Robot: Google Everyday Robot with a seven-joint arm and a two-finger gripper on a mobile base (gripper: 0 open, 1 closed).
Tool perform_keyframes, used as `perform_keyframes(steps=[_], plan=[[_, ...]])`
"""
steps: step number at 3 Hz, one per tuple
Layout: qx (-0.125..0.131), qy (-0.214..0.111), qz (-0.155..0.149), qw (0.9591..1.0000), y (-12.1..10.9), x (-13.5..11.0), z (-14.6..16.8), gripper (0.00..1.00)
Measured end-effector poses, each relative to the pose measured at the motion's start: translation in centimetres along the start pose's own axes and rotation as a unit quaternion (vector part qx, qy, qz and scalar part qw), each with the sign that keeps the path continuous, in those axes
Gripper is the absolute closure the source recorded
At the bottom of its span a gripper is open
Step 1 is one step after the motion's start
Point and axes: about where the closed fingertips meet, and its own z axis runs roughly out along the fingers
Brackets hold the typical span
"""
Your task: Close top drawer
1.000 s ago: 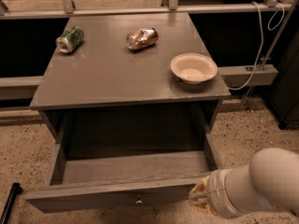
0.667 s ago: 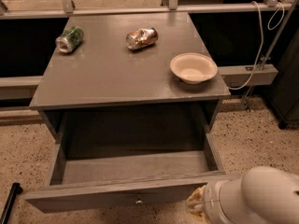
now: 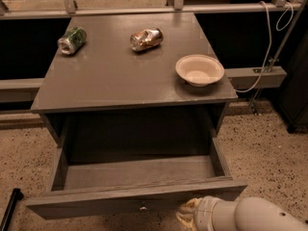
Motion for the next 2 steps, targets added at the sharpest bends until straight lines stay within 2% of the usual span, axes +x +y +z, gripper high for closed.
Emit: perform_keyframes(steps=[1, 2], plan=[[0.023, -0.057, 0.050, 0.9968, -1.7, 0.2, 1.4, 1.00], [0.035, -0.081, 0.054, 0.9946, -2.7, 0.2, 1.7, 1.00]])
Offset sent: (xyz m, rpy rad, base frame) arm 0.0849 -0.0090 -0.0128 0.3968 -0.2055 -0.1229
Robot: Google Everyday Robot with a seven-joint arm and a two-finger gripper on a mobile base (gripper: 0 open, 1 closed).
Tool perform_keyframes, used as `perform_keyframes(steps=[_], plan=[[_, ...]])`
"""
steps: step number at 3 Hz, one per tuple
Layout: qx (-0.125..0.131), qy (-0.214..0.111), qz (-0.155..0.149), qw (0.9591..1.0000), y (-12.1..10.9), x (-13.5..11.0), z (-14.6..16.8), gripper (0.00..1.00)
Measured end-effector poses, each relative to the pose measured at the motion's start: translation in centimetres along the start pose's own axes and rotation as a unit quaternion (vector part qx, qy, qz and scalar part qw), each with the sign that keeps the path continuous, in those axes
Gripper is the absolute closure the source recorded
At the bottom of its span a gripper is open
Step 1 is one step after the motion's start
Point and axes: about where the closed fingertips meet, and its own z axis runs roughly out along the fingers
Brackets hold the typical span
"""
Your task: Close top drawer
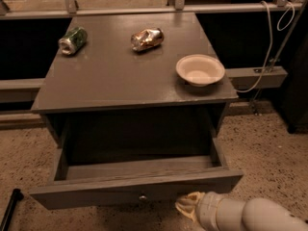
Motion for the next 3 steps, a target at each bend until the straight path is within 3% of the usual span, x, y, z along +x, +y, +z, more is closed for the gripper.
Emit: perform_keyframes(steps=[1, 2, 3], plan=[[0.017, -0.058, -0.008, 0.9982, -2.3, -1.3, 1.6, 1.00], [0.017, -0.058, -0.008, 0.9982, -2.3, -1.3, 1.6, 1.00], [0.031, -0.107, -0.045, 0.9928, -4.5, -2.0, 2.0, 1.00]])
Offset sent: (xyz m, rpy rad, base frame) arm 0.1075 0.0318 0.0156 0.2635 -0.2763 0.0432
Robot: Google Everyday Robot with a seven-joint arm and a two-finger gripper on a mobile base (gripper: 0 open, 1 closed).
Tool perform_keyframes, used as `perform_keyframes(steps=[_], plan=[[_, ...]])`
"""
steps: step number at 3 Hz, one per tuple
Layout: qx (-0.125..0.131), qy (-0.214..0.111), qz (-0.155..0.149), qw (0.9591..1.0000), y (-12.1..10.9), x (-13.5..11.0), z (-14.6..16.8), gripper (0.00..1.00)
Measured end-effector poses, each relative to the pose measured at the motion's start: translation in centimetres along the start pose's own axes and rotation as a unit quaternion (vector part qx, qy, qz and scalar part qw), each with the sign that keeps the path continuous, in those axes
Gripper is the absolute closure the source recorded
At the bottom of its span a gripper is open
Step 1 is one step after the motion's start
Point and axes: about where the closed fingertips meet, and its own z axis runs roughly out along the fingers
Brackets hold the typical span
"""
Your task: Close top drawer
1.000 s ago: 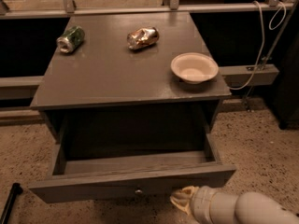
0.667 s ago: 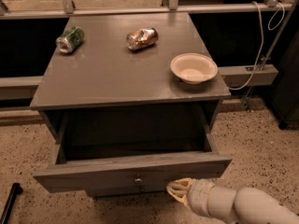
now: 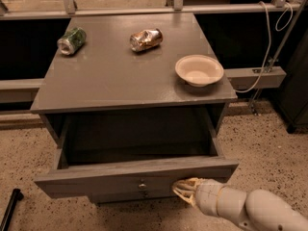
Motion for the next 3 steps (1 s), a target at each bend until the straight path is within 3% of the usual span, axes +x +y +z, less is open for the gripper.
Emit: perform_keyframes(steps=[1, 3], plan=[[0.004, -0.030, -0.034, 0.9989, -1.6, -0.6, 0.4, 1.00], [-0.017, -0.029, -0.090, 0.9953, -3.6, -1.7, 3.2, 1.00]])
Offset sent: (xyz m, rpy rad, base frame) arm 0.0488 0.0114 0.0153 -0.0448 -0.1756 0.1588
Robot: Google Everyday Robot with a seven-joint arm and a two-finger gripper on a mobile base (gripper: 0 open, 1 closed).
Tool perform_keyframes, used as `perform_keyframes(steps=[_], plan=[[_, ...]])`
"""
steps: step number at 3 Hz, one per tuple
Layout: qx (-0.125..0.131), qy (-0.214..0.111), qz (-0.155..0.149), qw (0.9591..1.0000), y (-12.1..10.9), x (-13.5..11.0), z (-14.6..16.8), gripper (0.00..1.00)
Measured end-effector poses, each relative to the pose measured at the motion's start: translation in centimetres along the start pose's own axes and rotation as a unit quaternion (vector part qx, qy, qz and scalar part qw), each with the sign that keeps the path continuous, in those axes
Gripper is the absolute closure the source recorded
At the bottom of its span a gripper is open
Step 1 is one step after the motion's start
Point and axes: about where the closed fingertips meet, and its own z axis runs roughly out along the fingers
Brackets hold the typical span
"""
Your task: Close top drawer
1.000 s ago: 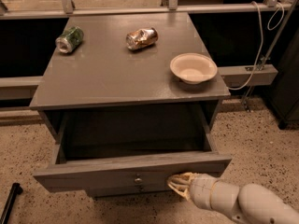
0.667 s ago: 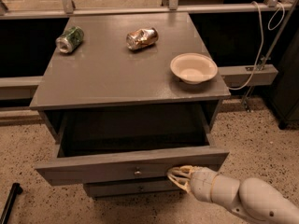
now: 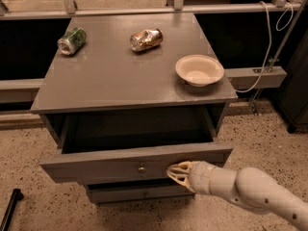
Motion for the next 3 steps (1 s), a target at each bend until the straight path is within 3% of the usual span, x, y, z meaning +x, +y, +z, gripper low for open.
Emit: perform_keyframes(steps=[2, 3], plan=[[-0.016, 0.022, -0.013, 0.9995, -2.0, 0.4, 4.7, 1.00], [-0.006, 0.024, 0.000, 0.9997, -3.5, 1.3, 6.3, 1.00]])
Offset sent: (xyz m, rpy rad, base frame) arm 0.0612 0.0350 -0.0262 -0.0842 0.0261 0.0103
